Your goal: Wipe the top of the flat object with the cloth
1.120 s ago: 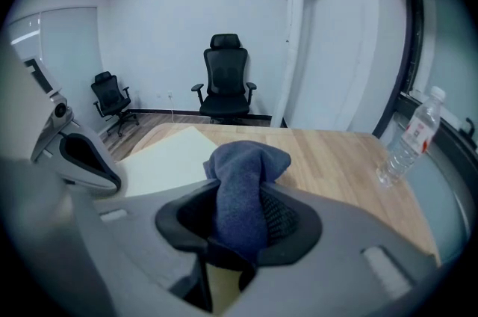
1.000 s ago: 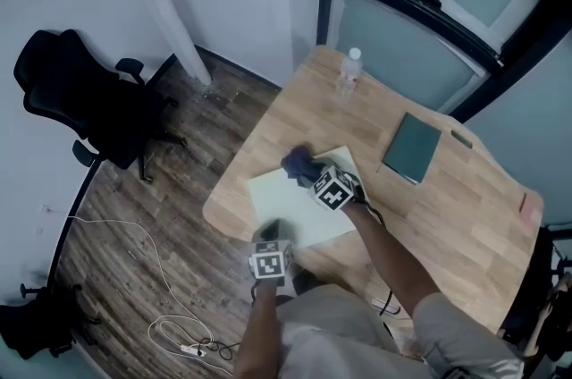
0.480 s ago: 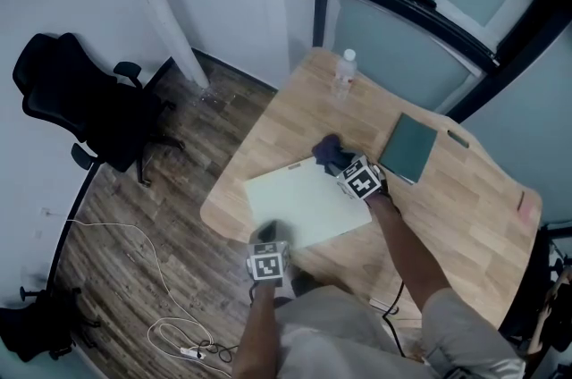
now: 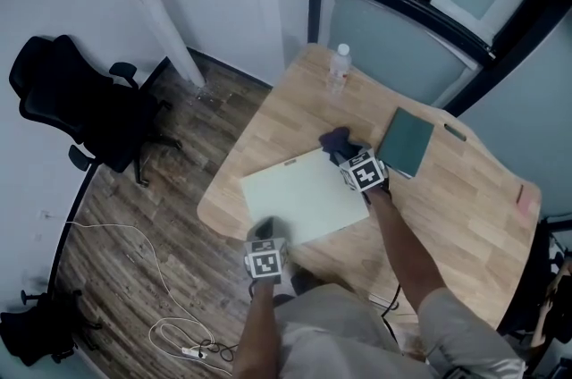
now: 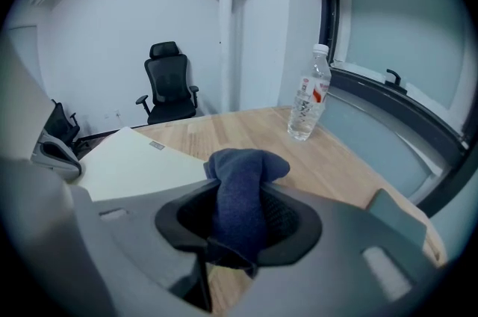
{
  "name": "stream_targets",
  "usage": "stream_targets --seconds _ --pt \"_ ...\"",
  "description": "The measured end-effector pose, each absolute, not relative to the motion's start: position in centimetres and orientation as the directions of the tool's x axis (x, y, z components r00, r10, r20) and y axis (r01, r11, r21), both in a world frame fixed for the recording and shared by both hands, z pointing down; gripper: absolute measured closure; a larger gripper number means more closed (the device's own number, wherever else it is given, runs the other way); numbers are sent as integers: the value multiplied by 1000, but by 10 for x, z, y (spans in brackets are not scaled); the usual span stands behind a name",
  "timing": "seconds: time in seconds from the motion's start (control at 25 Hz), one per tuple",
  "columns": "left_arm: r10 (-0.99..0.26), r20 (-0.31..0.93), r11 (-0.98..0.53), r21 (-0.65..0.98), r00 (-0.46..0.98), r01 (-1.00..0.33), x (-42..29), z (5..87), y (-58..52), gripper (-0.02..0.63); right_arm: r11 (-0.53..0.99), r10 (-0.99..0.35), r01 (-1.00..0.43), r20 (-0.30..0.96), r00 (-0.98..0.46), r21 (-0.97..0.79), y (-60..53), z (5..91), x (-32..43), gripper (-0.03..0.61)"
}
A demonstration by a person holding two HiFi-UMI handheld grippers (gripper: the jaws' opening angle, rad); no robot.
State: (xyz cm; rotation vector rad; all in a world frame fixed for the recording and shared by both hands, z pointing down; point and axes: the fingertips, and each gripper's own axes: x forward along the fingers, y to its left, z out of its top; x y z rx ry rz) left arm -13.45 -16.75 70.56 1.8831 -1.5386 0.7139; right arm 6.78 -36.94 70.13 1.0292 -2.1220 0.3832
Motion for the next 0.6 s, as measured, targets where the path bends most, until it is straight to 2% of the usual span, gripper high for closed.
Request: stream_targets --seconds 0.6 --pt "-660 730 -183 70 175 -981 -132 699 -169 606 640 -616 -739 715 -331 210 -319 688 84 442"
